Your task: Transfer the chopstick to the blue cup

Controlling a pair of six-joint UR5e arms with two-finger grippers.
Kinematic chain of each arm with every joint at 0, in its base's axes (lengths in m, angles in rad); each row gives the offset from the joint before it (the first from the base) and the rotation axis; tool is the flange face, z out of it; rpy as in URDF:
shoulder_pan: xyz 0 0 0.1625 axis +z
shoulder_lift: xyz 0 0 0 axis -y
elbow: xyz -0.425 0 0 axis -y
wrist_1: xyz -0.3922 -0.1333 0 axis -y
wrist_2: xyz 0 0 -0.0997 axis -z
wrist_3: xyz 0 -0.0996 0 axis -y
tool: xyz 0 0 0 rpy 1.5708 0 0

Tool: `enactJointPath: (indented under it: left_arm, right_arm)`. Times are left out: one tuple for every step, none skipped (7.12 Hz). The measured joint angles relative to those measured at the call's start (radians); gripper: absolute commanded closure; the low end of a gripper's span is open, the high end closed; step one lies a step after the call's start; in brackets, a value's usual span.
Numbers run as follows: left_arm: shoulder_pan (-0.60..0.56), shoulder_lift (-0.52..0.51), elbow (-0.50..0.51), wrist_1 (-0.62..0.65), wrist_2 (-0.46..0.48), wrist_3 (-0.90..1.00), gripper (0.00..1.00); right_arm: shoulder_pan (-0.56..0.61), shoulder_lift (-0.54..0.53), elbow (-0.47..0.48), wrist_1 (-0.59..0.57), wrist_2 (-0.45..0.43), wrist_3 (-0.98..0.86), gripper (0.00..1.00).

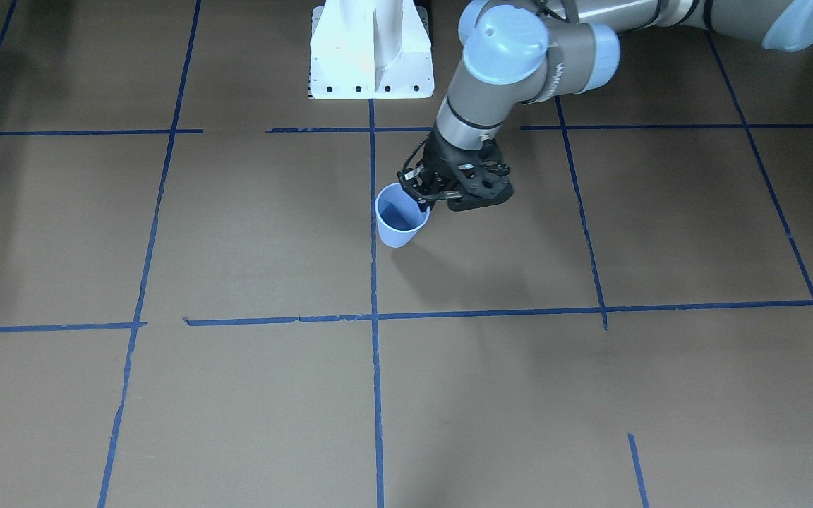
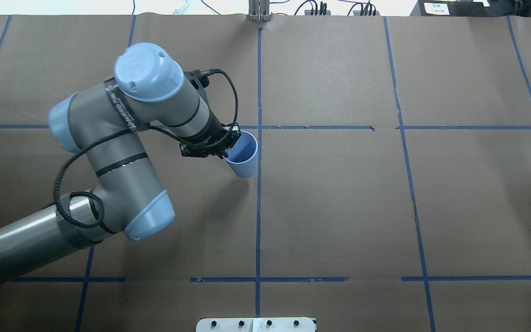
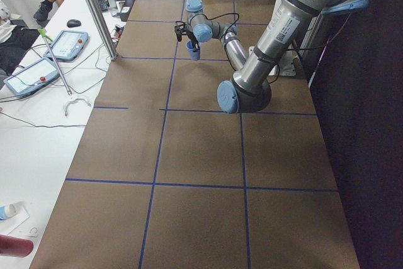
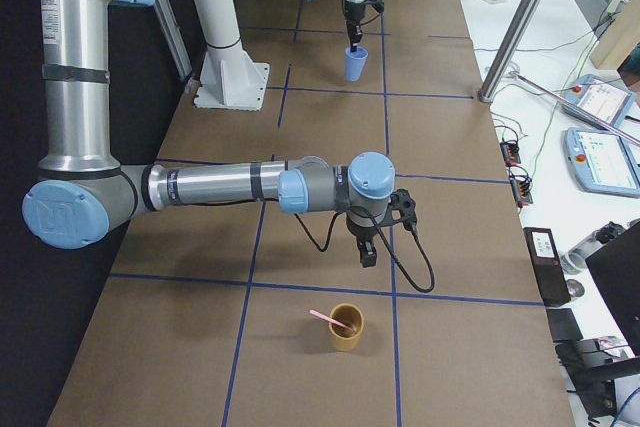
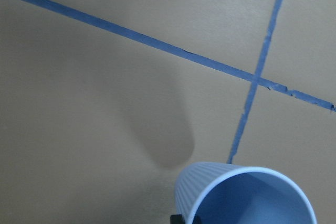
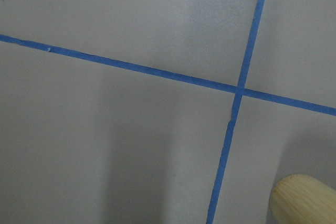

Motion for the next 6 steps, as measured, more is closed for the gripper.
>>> enactJointPath:
  left_arm:
    - [0.022,-0.018,0.021,-0.001,0.026,0.000,0.97]
    - [0.042,-0.027,0.036,-0.003,0.053,0.000,0.94]
    - [0.058,-0.030,0.044,-0.004,0.071,0.001,0.91]
    - [0.068,-0.031,0.047,-0.005,0.078,0.001,0.44]
    - [0.074,-0.032,0.048,-0.006,0.080,0.001,0.00]
    - [0.076,-0.032,0.044,-0.009,0.081,0.001,0.00]
  right_arm:
    - [0.000,0.001,0.002,0.000,0.002,0.000,0.00]
    - [0.000,0.002,0.005,0.000,0.011,0.001,0.00]
    - [-0.002,0.003,0.007,-0.001,0.020,0.000,0.00]
    - [-0.003,0.003,0.008,-0.001,0.024,0.001,0.00]
    - [-0.004,0.003,0.009,-0.001,0.026,0.002,0.00]
    - [-0.005,0.003,0.009,-0.001,0.029,0.002,0.01]
